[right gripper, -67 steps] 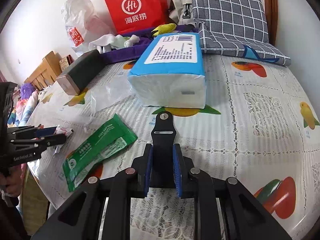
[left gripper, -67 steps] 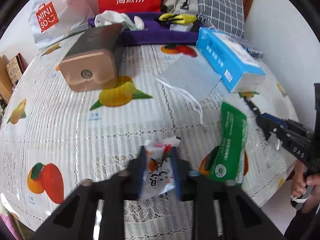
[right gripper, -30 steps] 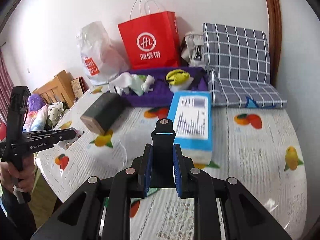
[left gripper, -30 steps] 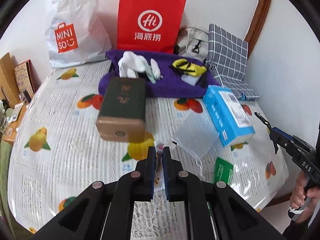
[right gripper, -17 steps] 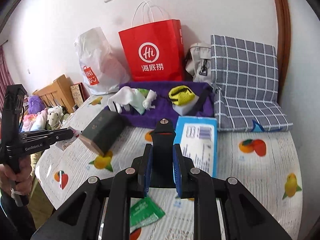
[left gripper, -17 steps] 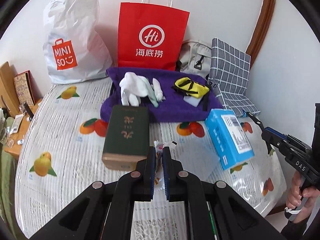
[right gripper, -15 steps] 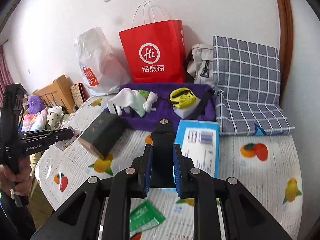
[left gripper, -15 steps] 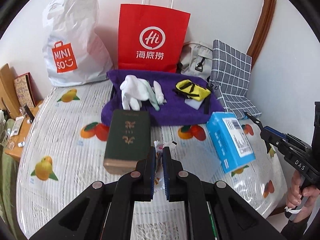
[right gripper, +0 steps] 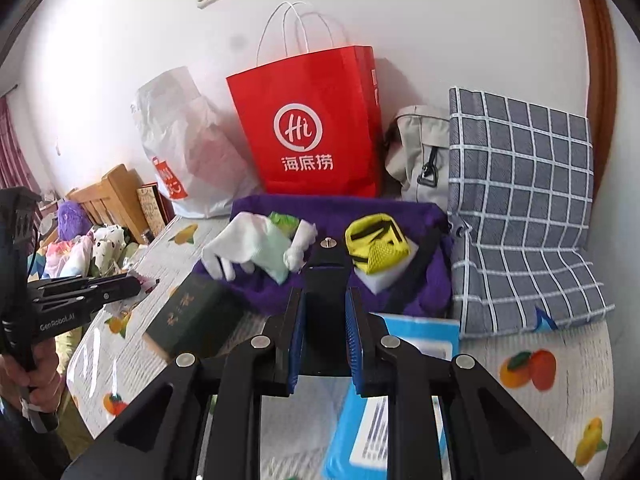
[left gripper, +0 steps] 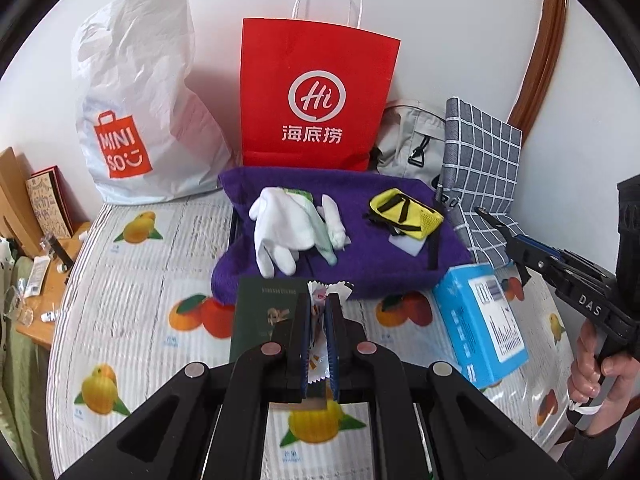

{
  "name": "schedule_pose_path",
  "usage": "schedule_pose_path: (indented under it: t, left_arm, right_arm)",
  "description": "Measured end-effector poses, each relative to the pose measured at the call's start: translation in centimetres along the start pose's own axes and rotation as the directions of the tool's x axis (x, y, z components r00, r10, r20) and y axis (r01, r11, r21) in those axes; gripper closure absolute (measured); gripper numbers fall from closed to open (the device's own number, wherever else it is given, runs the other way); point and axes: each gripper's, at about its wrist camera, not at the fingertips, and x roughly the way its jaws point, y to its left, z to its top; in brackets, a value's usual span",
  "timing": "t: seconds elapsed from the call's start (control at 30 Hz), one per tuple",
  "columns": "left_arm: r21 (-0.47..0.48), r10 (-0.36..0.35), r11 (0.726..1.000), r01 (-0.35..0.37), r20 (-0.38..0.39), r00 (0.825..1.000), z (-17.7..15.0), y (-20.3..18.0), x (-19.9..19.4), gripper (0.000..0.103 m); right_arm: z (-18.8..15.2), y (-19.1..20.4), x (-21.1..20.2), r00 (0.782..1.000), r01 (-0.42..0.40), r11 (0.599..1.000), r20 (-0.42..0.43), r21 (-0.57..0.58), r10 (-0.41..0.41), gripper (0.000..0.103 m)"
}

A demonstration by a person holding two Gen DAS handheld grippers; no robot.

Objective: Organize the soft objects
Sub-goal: 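Lower the snack packet onto the purple towel and open the left gripper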

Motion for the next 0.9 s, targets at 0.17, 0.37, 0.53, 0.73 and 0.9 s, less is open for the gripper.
schedule_pose_path:
  t: [0.17,0.37,0.53,0.73,0.9]
  left_arm:
    - [-0.017,-0.013,1.0,0.013,-0.001,1.0,1.9,0.6,1.3,0.095]
    - [-0.022,-0.019,1.0,0.019,-0.004,1.0,4.1,0.6,3.3,0.095]
    - [-0.021,-0.024,0.999,0.024,-0.012,1.0,5.7,0.4,5.3,0.095]
    - [-0.025,-0.036,0.999,0.035,-0.044,0.998,7.1,0.2,8.4,0.095]
    - [-0.02,-0.041,0.999,0.04,-0.061,0.997,7.9,0.0,10.7,0.095]
  right_arm:
    - [1.7,-0.7,2.1,1.0,-0.005,1.0,-0.002,0.005,0.005,0.083]
    - [4.0,-1.2,5.0,1.0,-0.031,0.999,-0.002,0.012,0.031,0.083]
    - [5.4,-1.1,7.6,0.999,-0.046,0.999,-0.013,0.0,0.046,0.083]
    - [5.9,-1.8,11.3,0.997,-0.053,0.998,-0.061,0.017,0.054,0.083]
    - [5.4,-2.9,14.1,0.992,-0.033,0.999,-0.12,0.034,0.036,0.083]
